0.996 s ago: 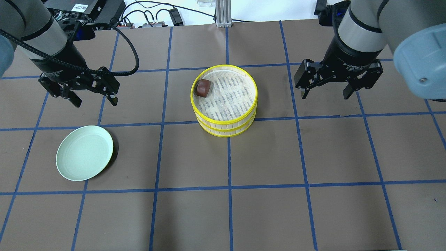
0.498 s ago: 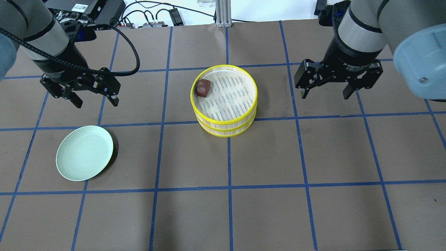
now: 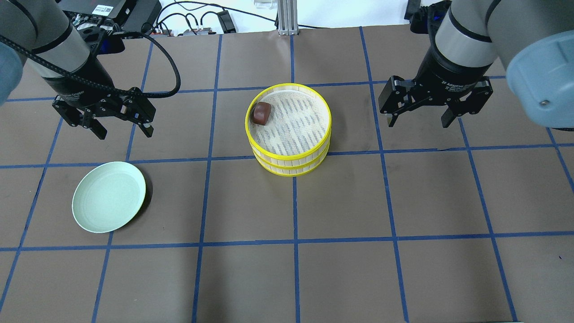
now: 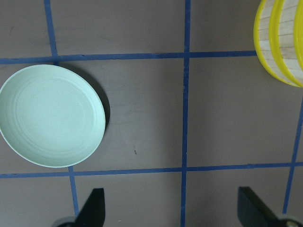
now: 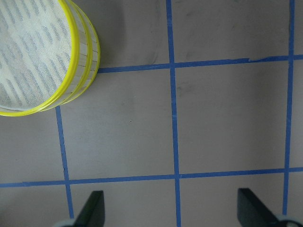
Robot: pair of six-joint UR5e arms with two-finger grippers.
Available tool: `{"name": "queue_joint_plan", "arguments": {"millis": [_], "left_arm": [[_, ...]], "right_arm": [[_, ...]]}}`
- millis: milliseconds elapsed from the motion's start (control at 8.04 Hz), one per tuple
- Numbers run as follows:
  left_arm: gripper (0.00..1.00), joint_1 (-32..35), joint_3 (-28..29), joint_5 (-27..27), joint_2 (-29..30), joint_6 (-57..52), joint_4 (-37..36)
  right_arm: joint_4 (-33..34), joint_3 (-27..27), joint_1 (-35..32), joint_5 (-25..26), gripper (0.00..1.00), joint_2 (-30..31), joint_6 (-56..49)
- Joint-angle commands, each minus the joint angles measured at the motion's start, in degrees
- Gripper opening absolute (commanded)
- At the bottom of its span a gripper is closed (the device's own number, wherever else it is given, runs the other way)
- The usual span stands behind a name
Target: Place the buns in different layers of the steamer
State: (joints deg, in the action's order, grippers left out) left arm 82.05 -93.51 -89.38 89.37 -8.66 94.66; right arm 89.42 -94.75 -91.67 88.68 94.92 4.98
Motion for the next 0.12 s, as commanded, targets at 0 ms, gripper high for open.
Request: {"name": "queue_joint_plan", "arguments": {"millis": [0], "left_arm": [[1.00,0.04,0.00,0.00,0.02,-0.04,0.00]], "right_arm": [[-0.03,0.00,0.00,0.00,1.00,0.00,0.03]]}}
